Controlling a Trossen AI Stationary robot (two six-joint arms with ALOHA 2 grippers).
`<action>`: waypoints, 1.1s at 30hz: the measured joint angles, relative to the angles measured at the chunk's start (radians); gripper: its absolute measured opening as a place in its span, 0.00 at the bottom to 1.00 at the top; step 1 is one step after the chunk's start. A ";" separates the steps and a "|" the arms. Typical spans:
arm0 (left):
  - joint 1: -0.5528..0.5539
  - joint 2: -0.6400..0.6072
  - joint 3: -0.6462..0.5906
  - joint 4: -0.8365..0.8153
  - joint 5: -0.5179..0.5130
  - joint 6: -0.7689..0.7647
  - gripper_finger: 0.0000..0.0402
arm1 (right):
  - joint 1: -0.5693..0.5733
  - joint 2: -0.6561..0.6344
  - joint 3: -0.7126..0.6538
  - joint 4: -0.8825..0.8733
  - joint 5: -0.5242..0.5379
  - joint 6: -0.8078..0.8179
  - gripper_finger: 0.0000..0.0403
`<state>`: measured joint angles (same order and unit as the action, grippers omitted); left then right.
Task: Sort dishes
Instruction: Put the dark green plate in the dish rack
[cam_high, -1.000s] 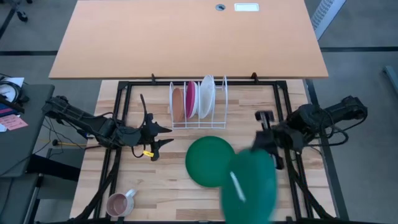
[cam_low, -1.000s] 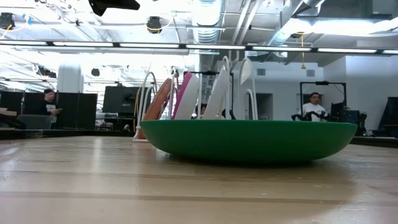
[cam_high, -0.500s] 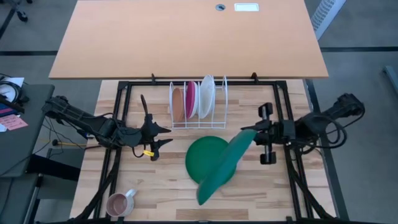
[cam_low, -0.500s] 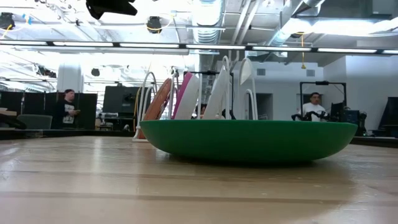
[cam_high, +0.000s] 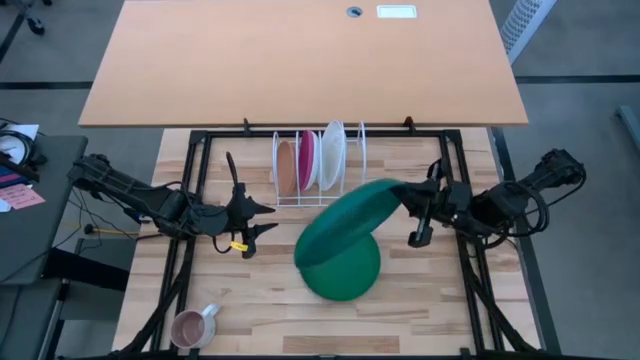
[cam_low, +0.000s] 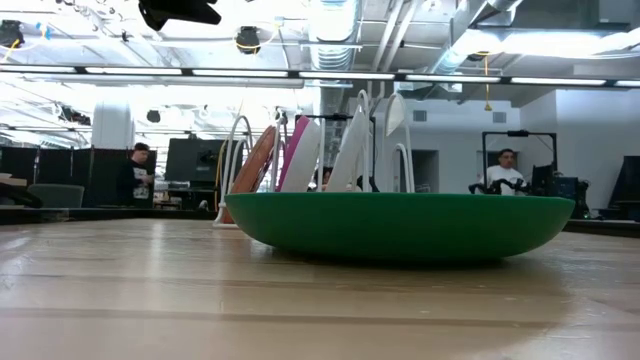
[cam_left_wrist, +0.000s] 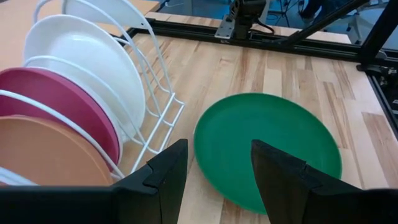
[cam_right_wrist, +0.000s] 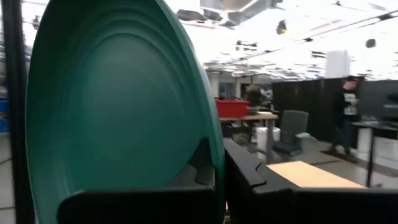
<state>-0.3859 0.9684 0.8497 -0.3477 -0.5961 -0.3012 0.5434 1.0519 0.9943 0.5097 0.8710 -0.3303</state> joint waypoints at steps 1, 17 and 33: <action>0.000 0.000 0.000 0.000 0.000 0.001 0.43 | 0.000 0.000 0.000 0.000 0.004 -0.008 0.03; 0.000 0.000 -0.002 0.002 -0.003 -0.006 0.43 | 0.014 0.000 0.000 -0.001 0.033 -0.020 0.03; 0.000 0.000 -0.003 0.019 -0.019 -0.010 0.43 | 0.004 0.003 0.001 -0.002 0.033 -0.037 0.03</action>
<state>-0.3855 0.9684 0.8471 -0.3290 -0.6151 -0.3115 0.5472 1.0546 0.9955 0.5079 0.9042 -0.3669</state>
